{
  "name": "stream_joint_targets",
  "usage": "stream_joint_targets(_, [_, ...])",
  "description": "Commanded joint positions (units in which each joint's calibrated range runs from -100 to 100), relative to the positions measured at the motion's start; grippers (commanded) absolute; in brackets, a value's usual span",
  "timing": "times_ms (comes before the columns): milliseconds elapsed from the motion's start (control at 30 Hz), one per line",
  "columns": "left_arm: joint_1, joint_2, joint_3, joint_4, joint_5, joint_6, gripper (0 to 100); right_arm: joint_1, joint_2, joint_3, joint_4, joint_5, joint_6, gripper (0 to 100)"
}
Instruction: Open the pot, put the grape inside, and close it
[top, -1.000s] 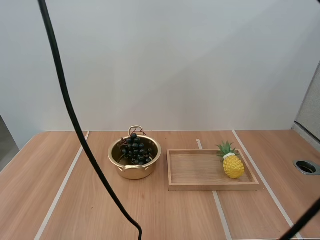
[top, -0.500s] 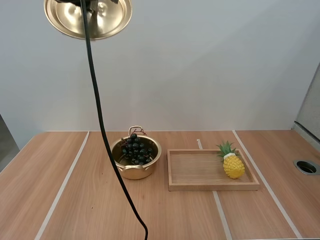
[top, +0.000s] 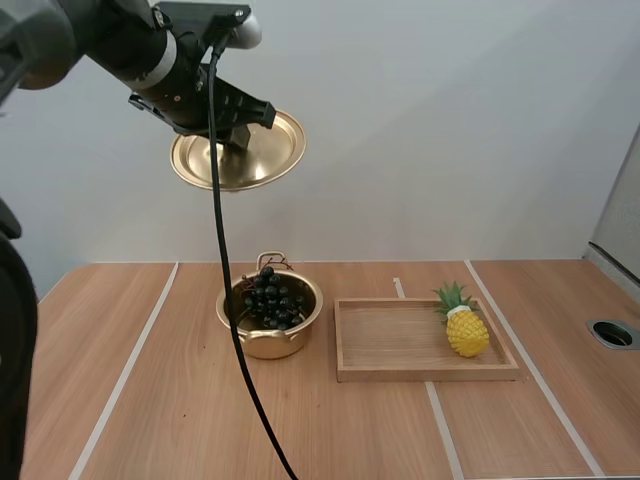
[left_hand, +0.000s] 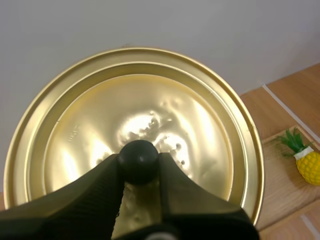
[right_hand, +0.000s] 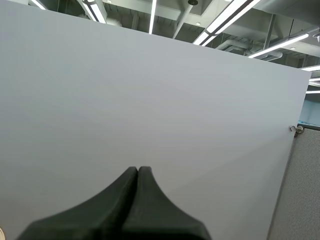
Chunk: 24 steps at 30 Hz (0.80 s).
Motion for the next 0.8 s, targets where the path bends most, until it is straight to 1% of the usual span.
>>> stream_joint_targets(0, [0.09, 2.41, 4.18, -2.24, -2.02, 2.03, 0, -0.27, -1.01, -0.32, -0.68, 2.01, 0.44, 0])
stream_joint_targets(167, [0.09, 5.7, 8.31, -3.29, -4.91, 3.47, 0, -0.27, -2.11, -0.32, -0.68, 2.87, 0.56, 0])
stream_joint_targets(333, [0.09, 8.12, 10.76, -9.17, -6.94, 8.63, 0, -0.27, -2.91, -0.32, -0.68, 3.04, 0.56, 0])
stream_joint_targets(400, [0.0, 8.91, 11.71, -10.73, -8.46, 9.6, 0, -0.27, -3.03, -0.32, -0.68, 3.04, 0.56, 0])
stream_joint_targets(767, [0.0, 15.91, 18.22, -11.13, -18.14, 13.52, 0, -0.27, -3.04, -0.32, -0.68, 6.62, 0.56, 0])
